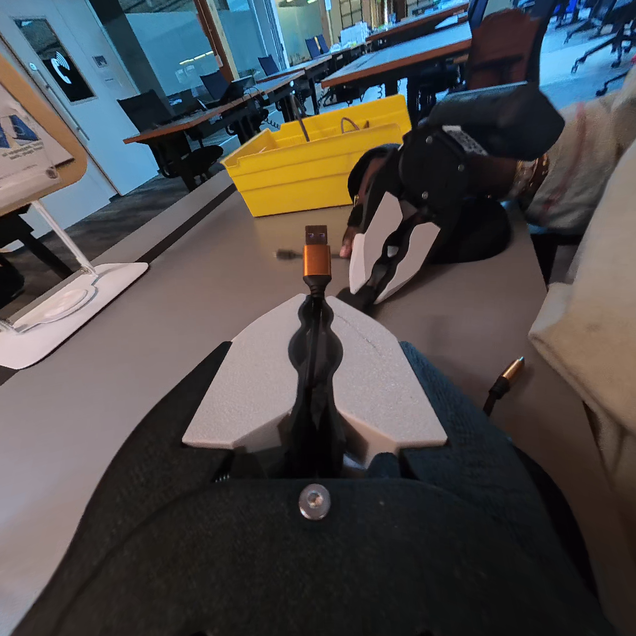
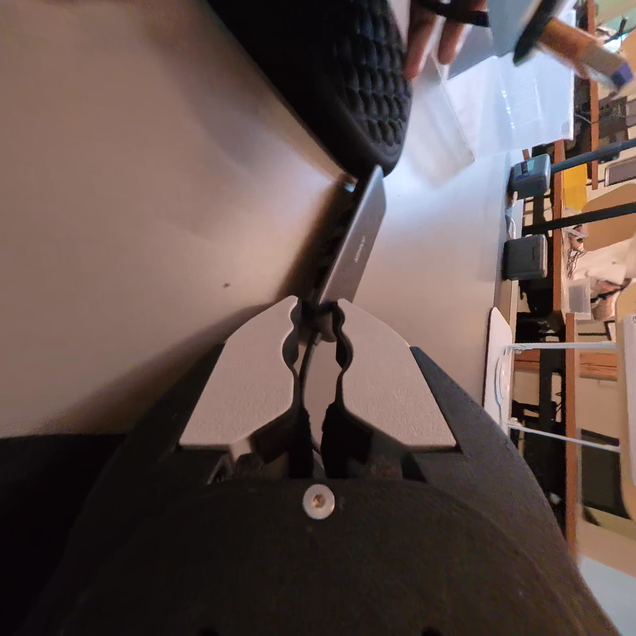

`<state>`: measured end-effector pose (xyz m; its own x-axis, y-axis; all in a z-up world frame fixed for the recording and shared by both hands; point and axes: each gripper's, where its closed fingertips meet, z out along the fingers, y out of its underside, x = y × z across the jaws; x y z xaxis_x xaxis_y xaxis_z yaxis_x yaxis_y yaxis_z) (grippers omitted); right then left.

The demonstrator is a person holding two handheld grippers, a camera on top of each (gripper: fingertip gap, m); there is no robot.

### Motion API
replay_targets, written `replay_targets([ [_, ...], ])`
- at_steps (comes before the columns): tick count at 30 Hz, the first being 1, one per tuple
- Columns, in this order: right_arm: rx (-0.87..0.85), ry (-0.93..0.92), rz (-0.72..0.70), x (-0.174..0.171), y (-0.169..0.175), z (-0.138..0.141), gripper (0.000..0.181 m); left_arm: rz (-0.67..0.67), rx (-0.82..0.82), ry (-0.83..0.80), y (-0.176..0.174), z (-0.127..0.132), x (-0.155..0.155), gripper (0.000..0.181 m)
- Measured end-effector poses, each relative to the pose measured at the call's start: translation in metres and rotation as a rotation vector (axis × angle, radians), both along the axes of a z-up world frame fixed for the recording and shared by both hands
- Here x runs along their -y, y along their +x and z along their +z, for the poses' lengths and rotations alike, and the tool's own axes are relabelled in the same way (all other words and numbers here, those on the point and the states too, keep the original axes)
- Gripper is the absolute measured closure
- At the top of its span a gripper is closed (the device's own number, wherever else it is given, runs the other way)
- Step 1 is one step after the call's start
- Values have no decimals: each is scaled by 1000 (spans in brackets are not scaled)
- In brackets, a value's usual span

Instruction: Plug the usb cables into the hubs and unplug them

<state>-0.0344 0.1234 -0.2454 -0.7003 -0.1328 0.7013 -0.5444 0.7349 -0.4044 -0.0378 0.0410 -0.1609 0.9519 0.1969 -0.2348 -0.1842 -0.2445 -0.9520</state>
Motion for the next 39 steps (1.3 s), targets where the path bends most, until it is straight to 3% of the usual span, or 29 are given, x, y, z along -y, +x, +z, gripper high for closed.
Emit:
replay_targets([
  [7,118,-386,-214,-1,-18,73,170,97,110,94,-9,13,14,176],
  [13,128,-539,-323,-12,-25,94,170,131,112,45,-10,10,11,176],
  [24,68,-554,-320,-15,-19,107,170,118,140,-17,-7,0,-3,176],
  [34,-238,-319,-303,-12,-13,116,170,16,261,223,-1,24,-5,176],
  [39,-327,-265,-296,-13,-12,117,170,75,287,139,-8,12,-4,176],
])
